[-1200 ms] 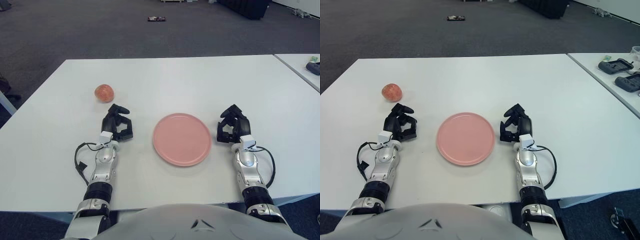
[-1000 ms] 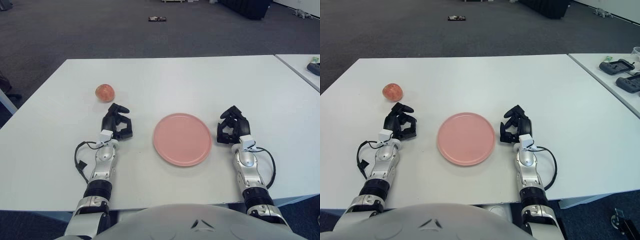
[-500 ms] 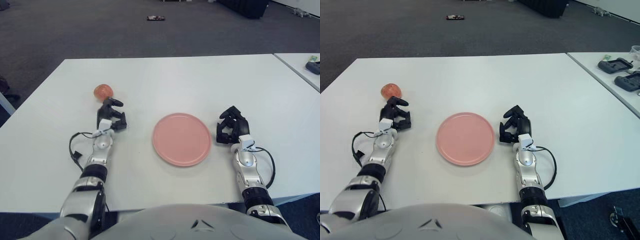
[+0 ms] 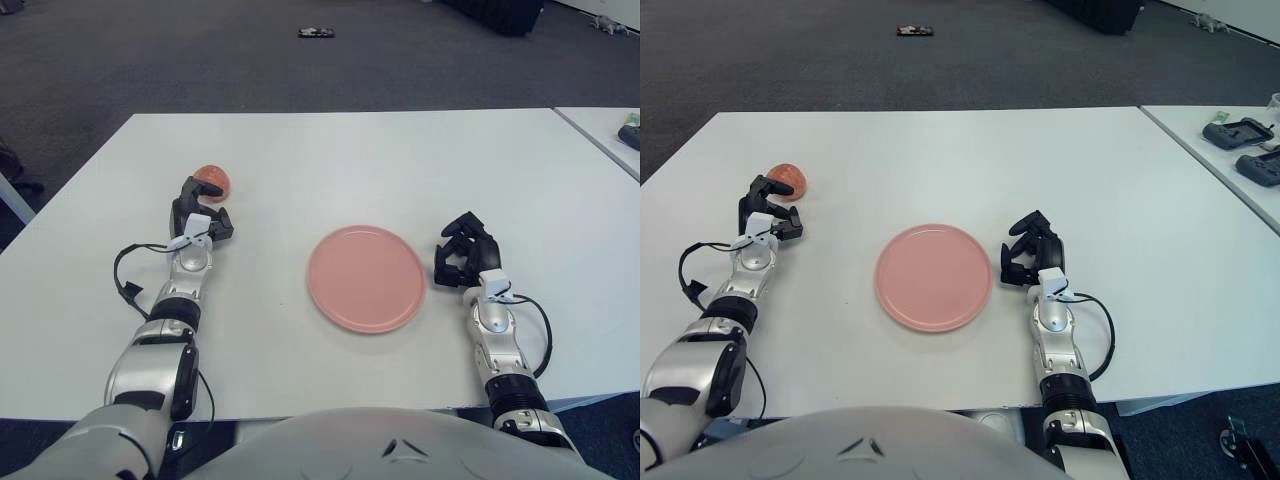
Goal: Put the apple into the plate.
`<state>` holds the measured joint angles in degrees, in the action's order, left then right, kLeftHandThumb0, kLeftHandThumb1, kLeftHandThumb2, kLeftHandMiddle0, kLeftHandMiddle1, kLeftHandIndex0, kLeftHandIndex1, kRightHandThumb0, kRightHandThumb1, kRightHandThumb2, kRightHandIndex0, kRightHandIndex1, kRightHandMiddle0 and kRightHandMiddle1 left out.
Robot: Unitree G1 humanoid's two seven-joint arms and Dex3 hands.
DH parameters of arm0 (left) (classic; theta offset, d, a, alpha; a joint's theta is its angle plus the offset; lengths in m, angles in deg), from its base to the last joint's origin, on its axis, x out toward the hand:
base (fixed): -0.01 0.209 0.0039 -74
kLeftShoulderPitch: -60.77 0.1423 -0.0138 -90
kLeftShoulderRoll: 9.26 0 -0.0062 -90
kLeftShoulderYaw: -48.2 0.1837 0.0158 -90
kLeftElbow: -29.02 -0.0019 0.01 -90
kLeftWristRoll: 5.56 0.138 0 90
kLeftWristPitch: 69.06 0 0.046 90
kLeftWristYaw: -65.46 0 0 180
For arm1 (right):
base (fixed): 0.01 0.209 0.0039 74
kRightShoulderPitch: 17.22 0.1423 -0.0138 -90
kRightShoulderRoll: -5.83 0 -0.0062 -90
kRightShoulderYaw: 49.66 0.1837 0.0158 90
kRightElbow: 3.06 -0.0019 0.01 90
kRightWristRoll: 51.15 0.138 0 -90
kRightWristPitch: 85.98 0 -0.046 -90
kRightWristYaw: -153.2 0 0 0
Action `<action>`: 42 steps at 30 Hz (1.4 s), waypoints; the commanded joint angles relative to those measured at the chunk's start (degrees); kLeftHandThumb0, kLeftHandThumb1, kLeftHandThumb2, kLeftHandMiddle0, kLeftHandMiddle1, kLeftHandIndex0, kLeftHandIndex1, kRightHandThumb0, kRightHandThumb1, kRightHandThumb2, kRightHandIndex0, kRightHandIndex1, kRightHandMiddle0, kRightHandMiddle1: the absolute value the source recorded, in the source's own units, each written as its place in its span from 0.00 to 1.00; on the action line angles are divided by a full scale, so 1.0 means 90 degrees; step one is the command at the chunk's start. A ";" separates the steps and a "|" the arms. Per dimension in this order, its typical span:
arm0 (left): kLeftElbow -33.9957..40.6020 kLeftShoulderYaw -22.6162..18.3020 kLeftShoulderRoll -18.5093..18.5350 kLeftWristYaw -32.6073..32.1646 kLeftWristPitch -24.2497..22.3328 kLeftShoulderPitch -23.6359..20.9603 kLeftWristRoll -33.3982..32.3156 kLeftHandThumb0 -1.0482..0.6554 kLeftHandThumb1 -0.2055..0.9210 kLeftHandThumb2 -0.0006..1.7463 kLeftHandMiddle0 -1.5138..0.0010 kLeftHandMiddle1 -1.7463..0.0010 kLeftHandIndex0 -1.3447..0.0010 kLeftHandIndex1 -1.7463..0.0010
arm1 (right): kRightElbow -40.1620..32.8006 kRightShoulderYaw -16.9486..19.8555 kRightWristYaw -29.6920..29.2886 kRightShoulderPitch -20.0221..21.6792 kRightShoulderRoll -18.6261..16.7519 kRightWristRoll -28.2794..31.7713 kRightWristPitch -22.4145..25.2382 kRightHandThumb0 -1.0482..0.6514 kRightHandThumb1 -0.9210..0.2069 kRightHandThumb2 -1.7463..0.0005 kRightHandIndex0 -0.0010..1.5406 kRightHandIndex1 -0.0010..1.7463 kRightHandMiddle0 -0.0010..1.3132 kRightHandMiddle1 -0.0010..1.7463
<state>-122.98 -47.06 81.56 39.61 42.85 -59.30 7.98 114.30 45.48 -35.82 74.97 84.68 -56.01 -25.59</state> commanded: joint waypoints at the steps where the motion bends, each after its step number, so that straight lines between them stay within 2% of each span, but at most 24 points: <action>1: -0.0318 0.0189 0.0167 -0.0313 -0.0159 -0.0426 0.0236 0.61 0.63 0.64 0.67 0.01 0.82 0.00 | 0.0259 -0.0005 0.0014 -0.0153 -0.0086 0.0040 -0.0114 0.61 0.72 0.10 0.50 1.00 0.41 0.99; 5: -0.0561 0.0412 0.0263 -0.0653 -0.0314 -0.0640 0.0467 0.61 0.75 0.54 0.72 0.03 0.89 0.00 | 0.0236 -0.0008 -0.0048 -0.0169 -0.0059 -0.0035 -0.0014 0.61 0.72 0.10 0.50 1.00 0.41 0.99; 8: -0.0699 0.0624 0.0354 -0.0929 -0.0371 -0.0762 0.0684 0.61 0.89 0.40 0.77 0.06 0.93 0.00 | 0.0170 -0.0005 -0.0091 -0.0206 -0.0065 -0.0066 0.0069 0.61 0.72 0.10 0.50 1.00 0.41 0.99; 10: -0.0760 0.0749 0.0404 -0.1103 -0.0356 -0.0811 0.0810 0.61 0.95 0.34 0.84 0.08 0.89 0.00 | 0.0120 -0.0006 -0.0111 -0.0224 -0.0077 -0.0076 0.0111 0.61 0.72 0.10 0.50 1.00 0.41 0.99; 12: -0.0802 0.0823 0.0428 -0.1207 -0.0345 -0.0845 0.0867 0.51 0.98 0.31 0.92 0.12 0.87 0.00 | 0.0111 -0.0011 -0.0112 -0.0215 -0.0073 -0.0077 0.0157 0.61 0.72 0.10 0.50 1.00 0.40 0.99; 14: -0.0837 0.0865 0.0440 -0.1271 -0.0349 -0.0874 0.0890 0.46 0.99 0.30 0.96 0.15 0.86 0.00 | 0.0091 -0.0020 -0.0114 -0.0225 -0.0068 -0.0079 0.0182 0.61 0.72 0.10 0.50 1.00 0.40 0.99; 15: -0.0850 0.0881 0.0446 -0.1300 -0.0354 -0.0886 0.0902 0.34 0.99 0.30 0.97 0.20 0.91 0.00 | 0.0078 -0.0025 -0.0115 -0.0237 -0.0068 -0.0082 0.0190 0.61 0.71 0.11 0.50 1.00 0.40 0.99; 16: -0.0871 0.0911 0.0468 -0.1317 -0.0396 -0.0923 0.0926 0.26 0.99 0.30 0.98 0.23 0.94 0.01 | 0.0074 -0.0025 -0.0107 -0.0235 -0.0059 -0.0080 0.0213 0.61 0.71 0.11 0.50 1.00 0.40 1.00; 18: -0.0950 0.0985 0.0529 -0.1353 -0.0532 -0.1033 0.0988 0.17 0.99 0.28 0.99 0.39 0.97 0.07 | 0.0052 -0.0021 -0.0104 -0.0246 -0.0056 -0.0074 0.0232 0.61 0.70 0.11 0.49 1.00 0.39 1.00; 19: -0.0998 0.1024 0.0561 -0.1374 -0.0607 -0.1095 0.1019 0.13 1.00 0.26 0.99 0.50 0.98 0.17 | 0.0035 -0.0019 -0.0107 -0.0257 -0.0061 -0.0070 0.0231 0.61 0.70 0.11 0.49 1.00 0.39 1.00; 20: -0.1065 0.1062 0.0599 -0.1383 -0.0677 -0.1170 0.1053 0.11 1.00 0.25 1.00 0.54 0.99 0.21 | 0.0024 -0.0020 -0.0104 -0.0267 -0.0060 -0.0068 0.0236 0.61 0.70 0.12 0.49 1.00 0.39 1.00; 21: -0.1110 0.1088 0.0623 -0.1389 -0.0721 -0.1218 0.1074 0.08 1.00 0.24 1.00 0.61 0.99 0.32 | 0.0017 -0.0020 -0.0100 -0.0272 -0.0058 -0.0066 0.0241 0.61 0.69 0.12 0.49 1.00 0.39 1.00; 23: -0.1261 0.1138 0.0685 -0.1316 -0.0820 -0.1348 0.1113 0.06 1.00 0.23 1.00 0.71 1.00 0.46 | 0.0051 -0.0015 -0.0083 -0.0262 -0.0041 -0.0059 0.0243 0.61 0.69 0.12 0.48 1.00 0.38 1.00; 25: -0.1376 0.1174 0.0727 -0.1251 -0.0887 -0.1432 0.1136 0.03 1.00 0.22 1.00 0.82 1.00 0.64 | 0.0073 -0.0009 -0.0079 -0.0255 -0.0035 -0.0052 0.0238 0.61 0.69 0.12 0.48 1.00 0.38 1.00; 26: -0.1427 0.1197 0.0744 -0.1222 -0.0914 -0.1463 0.1152 0.02 1.00 0.22 1.00 0.84 1.00 0.67 | 0.0084 -0.0007 -0.0082 -0.0251 -0.0035 -0.0050 0.0231 0.61 0.68 0.12 0.48 1.00 0.38 1.00; 28: -0.1492 0.1248 0.0765 -0.1192 -0.0940 -0.1501 0.1181 0.01 1.00 0.20 1.00 0.93 1.00 0.80 | 0.0109 -0.0001 -0.0089 -0.0242 -0.0034 -0.0051 0.0209 0.61 0.69 0.12 0.48 1.00 0.38 1.00; 31: -0.1536 0.1332 0.0785 -0.1166 -0.0946 -0.1526 0.1226 0.00 1.00 0.18 1.00 0.98 1.00 0.91 | 0.0144 0.0004 -0.0104 -0.0232 -0.0027 -0.0061 0.0170 0.61 0.69 0.12 0.49 1.00 0.39 0.99; 34: -0.1555 0.1455 0.0825 -0.1028 -0.0972 -0.1548 0.1286 0.00 1.00 0.16 1.00 0.99 1.00 0.97 | 0.0165 0.0008 -0.0124 -0.0226 -0.0020 -0.0077 0.0151 0.61 0.70 0.12 0.49 1.00 0.39 0.99; 42: -0.1583 0.1845 0.0933 -0.0355 -0.1181 -0.1662 0.1535 0.00 0.96 0.12 1.00 1.00 1.00 1.00 | 0.0230 0.0027 -0.0118 -0.0221 -0.0014 -0.0053 0.0055 0.61 0.71 0.11 0.50 1.00 0.40 0.99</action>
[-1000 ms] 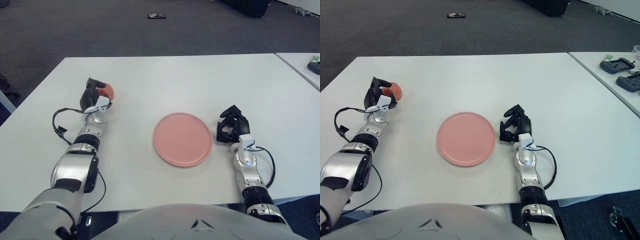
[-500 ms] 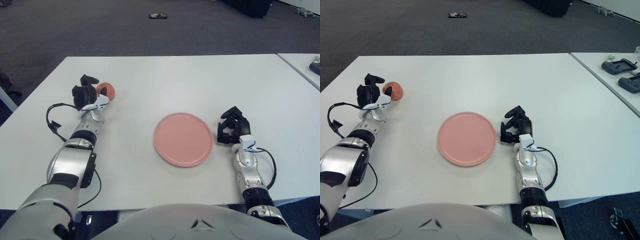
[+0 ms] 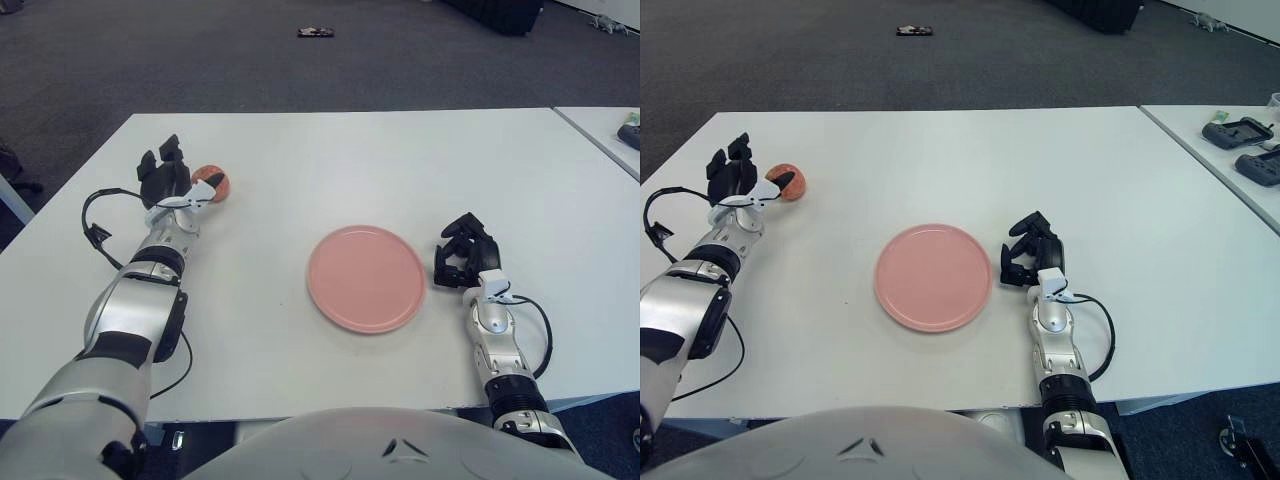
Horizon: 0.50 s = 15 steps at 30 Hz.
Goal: Put the apple into the plate.
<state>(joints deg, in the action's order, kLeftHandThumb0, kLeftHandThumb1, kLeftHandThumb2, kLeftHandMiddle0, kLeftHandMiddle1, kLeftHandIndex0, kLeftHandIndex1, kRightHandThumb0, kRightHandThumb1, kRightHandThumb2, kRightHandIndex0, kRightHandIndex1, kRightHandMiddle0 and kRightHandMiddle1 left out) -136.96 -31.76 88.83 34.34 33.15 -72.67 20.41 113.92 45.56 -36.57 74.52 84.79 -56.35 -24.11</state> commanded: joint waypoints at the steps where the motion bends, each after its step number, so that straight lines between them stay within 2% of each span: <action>1: -0.0030 0.0205 0.0135 0.0320 -0.0137 -0.0200 0.0193 0.00 0.95 0.11 1.00 1.00 1.00 1.00 | 0.0281 0.0020 -0.0030 -0.0171 -0.0024 -0.0010 -0.0126 0.61 0.71 0.11 0.50 1.00 0.40 0.99; 9: -0.0064 0.0654 0.0221 0.1001 -0.0383 -0.0397 0.0534 0.02 0.94 0.10 1.00 1.00 1.00 1.00 | 0.0314 0.0043 -0.0026 -0.0175 -0.0016 0.0005 -0.0187 0.61 0.72 0.11 0.50 1.00 0.41 0.99; 15: -0.0103 0.0806 0.0245 0.1280 -0.0456 -0.0501 0.0637 0.03 0.94 0.10 1.00 1.00 1.00 1.00 | 0.0155 0.0023 -0.0050 -0.0245 -0.0063 -0.0013 -0.0181 0.61 0.72 0.11 0.50 1.00 0.41 0.99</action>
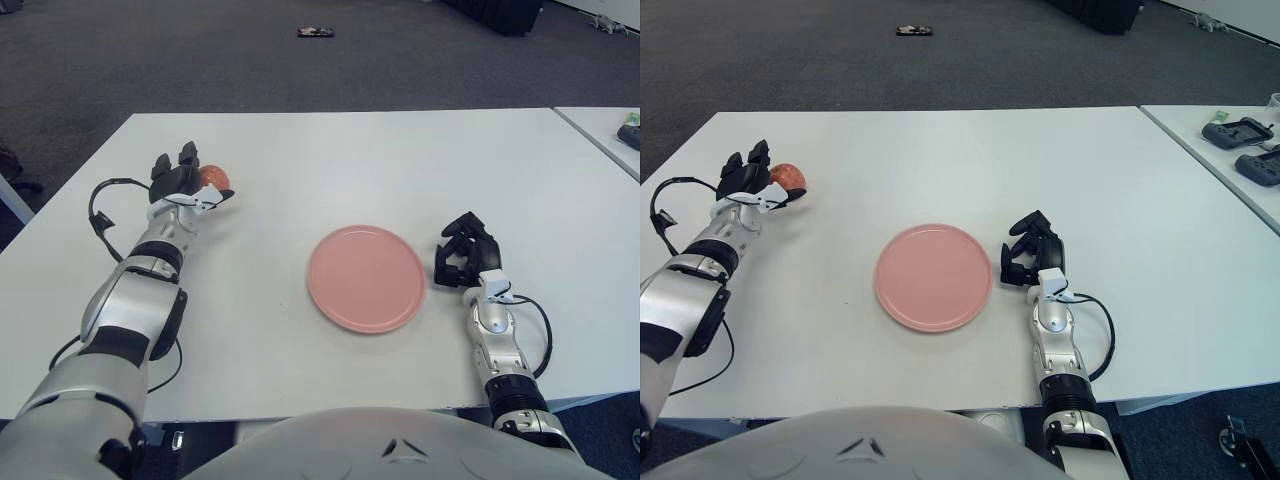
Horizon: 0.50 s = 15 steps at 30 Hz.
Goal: Put the apple into the plate.
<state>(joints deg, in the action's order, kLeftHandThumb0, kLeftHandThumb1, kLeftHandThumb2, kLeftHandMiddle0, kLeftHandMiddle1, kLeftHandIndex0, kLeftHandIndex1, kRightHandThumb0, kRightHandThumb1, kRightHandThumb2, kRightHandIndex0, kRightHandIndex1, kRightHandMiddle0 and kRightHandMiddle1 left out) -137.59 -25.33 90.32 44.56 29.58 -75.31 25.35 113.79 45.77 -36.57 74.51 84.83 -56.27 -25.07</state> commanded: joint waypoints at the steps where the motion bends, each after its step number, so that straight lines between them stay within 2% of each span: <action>1: -0.0037 0.0102 0.0080 0.0168 -0.0067 -0.0218 0.0095 0.04 0.94 0.10 1.00 1.00 1.00 1.00 | 0.0168 0.0000 -0.0046 -0.0246 -0.0068 -0.0020 -0.0073 0.61 0.72 0.11 0.50 1.00 0.41 0.99; 15: -0.0125 0.0289 0.0018 0.0754 -0.0107 -0.0473 0.0210 0.03 0.97 0.10 1.00 1.00 1.00 1.00 | 0.0205 0.0032 0.0008 -0.0258 -0.0027 0.0029 -0.0066 0.61 0.71 0.11 0.49 1.00 0.40 0.99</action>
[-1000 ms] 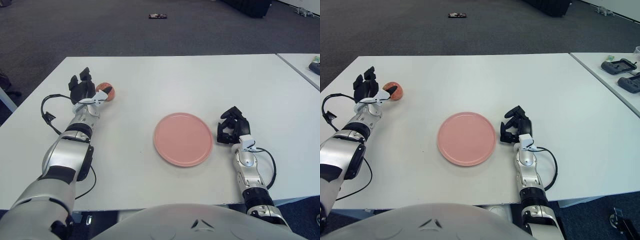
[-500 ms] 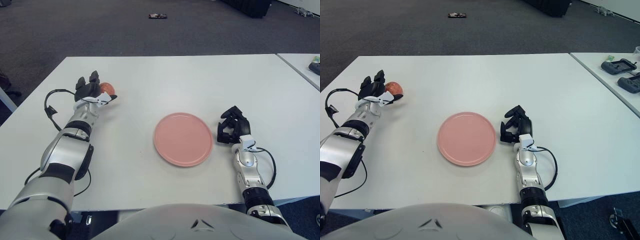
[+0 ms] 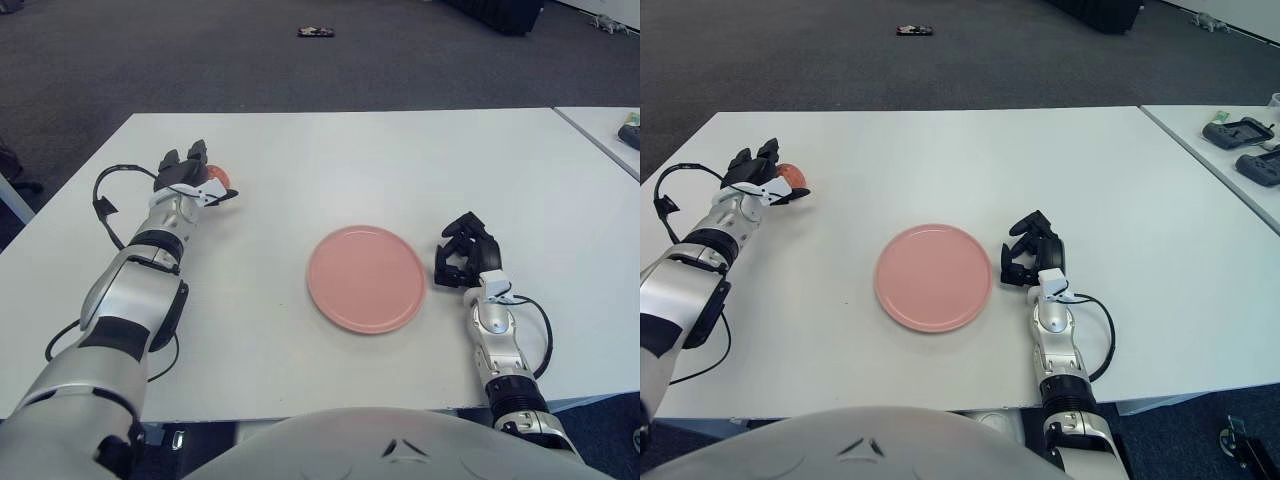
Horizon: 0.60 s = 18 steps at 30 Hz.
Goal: Put the apple into the plate.
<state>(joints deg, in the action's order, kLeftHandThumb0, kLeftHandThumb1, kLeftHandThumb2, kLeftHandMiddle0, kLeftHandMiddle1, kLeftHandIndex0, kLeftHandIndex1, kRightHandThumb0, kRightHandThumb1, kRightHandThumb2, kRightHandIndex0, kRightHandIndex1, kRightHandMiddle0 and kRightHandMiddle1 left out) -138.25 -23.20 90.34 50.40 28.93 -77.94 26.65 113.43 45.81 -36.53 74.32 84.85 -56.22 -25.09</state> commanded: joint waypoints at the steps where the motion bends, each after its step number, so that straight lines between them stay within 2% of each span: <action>1: -0.0056 0.0066 0.0011 0.0146 -0.0021 -0.0191 0.0073 0.02 0.98 0.10 1.00 1.00 1.00 1.00 | 0.0245 0.0029 0.0004 -0.0242 -0.0027 0.0022 -0.0062 0.61 0.71 0.11 0.49 1.00 0.40 0.99; 12: -0.0116 0.0250 -0.0074 0.0606 -0.0112 -0.0329 0.0196 0.01 1.00 0.12 1.00 1.00 1.00 1.00 | 0.0108 0.0030 -0.0074 -0.0358 -0.0054 -0.0041 -0.0175 0.61 0.71 0.11 0.50 1.00 0.42 0.97; 18: -0.0139 0.0292 -0.0097 0.0974 -0.0158 -0.0406 0.0232 0.02 1.00 0.19 1.00 1.00 0.98 0.99 | 0.0009 0.0039 -0.0166 -0.0438 -0.0092 -0.0082 -0.0325 0.61 0.72 0.11 0.50 1.00 0.42 0.98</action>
<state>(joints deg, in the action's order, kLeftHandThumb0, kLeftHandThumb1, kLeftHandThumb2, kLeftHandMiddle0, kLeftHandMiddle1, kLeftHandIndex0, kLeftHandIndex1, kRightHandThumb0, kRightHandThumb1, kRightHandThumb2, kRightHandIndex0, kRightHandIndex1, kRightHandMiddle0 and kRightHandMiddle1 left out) -139.08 -21.02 89.60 57.18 28.05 -79.55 28.38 112.50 46.06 -37.19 73.24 84.66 -56.35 -26.93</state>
